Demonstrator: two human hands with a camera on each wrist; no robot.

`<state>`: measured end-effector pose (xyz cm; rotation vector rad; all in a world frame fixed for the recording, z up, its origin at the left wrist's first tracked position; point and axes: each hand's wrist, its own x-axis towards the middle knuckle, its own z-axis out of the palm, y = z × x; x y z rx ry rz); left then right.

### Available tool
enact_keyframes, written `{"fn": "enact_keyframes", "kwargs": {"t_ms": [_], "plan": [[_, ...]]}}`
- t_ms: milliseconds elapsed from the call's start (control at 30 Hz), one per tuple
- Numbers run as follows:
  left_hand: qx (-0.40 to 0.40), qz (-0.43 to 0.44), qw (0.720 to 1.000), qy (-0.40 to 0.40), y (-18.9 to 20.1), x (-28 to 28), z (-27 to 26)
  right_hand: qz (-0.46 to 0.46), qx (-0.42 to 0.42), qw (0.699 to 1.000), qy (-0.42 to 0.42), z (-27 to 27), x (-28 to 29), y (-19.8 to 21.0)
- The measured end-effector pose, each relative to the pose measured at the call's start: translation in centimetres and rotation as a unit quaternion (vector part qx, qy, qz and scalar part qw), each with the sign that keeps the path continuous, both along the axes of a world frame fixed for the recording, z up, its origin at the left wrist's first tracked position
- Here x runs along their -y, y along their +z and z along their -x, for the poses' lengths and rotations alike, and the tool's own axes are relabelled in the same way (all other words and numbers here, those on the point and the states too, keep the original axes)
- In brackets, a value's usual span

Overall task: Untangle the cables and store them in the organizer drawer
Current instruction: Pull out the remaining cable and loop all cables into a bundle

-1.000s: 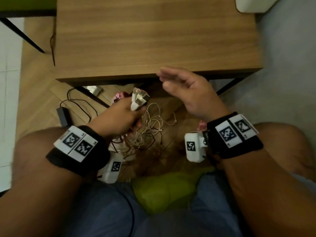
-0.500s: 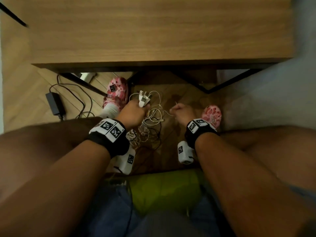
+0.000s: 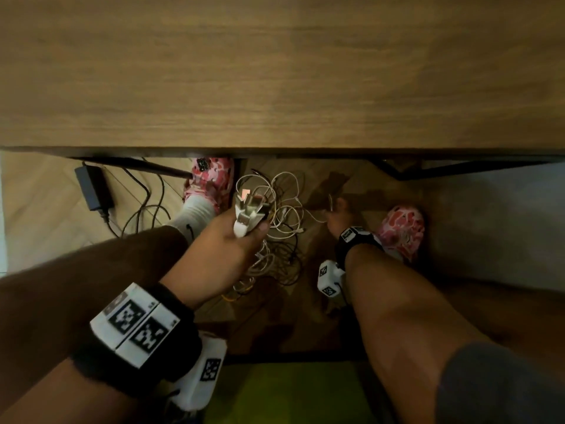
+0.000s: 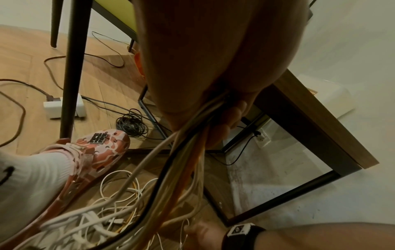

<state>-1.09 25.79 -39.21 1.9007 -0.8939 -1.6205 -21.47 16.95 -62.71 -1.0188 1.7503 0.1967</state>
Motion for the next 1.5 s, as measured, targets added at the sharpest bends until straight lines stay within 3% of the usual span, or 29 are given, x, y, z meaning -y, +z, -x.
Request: {"fn": "enact_keyframes", "kwargs": {"t_ms": [133,333,433,633,867,1133,1300,1500], "plan": [[0.003,0.005,1.000,-0.008,-0.5,0.1,-0.6,-0.011,0.012,1.000,0.026,-0.6,0.0,-1.3],[-0.018,0.015,1.000,-0.004,0.2,0.7,0.0,-0.046,0.052,0.997,-0.022,-1.1,-0.9,0.2],[-0.030,0.024,0.999,-0.007,0.4,0.4,-0.3,-0.077,0.086,0.989,-0.091,-1.5,-0.4,2.9],[-0.019,0.040,0.999,-0.005,1.9,1.0,0.3,-0.049,0.178,0.977,-0.109,-1.4,-1.4,9.5],[-0.077,0.075,0.994,0.017,5.7,0.9,1.4,-0.033,0.268,0.961,-0.056,-1.6,-1.9,21.5],[-0.158,0.141,0.976,0.046,10.7,3.0,1.4,0.095,0.323,0.942,-0.005,0.4,-3.8,34.1],[-0.153,0.142,0.975,0.077,12.6,5.1,1.7,0.153,0.359,0.919,-0.049,1.7,-3.5,37.4],[-0.167,0.136,0.973,0.087,14.5,6.2,2.3,0.228,0.350,0.906,-0.069,2.4,-2.4,38.2]]}}
